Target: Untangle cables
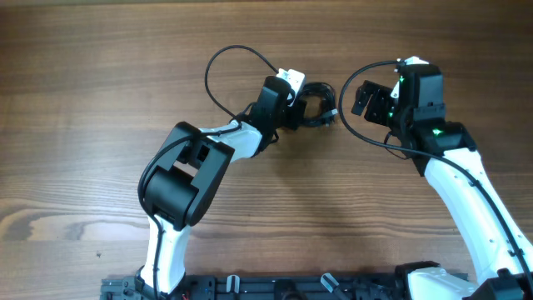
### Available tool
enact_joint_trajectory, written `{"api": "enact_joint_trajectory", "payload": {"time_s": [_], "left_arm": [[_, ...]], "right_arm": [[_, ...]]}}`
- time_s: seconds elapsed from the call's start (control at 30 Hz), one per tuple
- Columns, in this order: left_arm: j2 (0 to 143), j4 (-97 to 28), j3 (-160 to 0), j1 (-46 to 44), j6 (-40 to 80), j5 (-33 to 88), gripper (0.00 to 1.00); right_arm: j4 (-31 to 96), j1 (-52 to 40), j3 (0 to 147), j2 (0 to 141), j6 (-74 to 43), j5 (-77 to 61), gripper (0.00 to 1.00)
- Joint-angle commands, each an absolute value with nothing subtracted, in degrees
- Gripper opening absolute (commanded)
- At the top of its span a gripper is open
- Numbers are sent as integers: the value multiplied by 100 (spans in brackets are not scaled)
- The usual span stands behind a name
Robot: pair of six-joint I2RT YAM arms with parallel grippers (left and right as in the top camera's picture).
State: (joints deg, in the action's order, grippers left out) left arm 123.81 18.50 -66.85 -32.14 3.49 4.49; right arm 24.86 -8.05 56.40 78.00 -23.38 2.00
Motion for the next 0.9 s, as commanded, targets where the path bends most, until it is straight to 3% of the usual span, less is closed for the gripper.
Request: {"api": "enact_joint_trajectory", "payload": {"time_s": [0.0,0.03,0.87], "left_arm": [[12549,1852,-6777,-3205,322,510,19],[12549,1865,-6790,-3203,327,508,4],[10794,760,-6912,-3199,318,180,4]], "right_arm": [[2467,-819,5780,7679,-2401,255,100],[2456,-819,5780,7679,-2399,255,100],[2617,-819,5780,7682,-2392,322,100]]}}
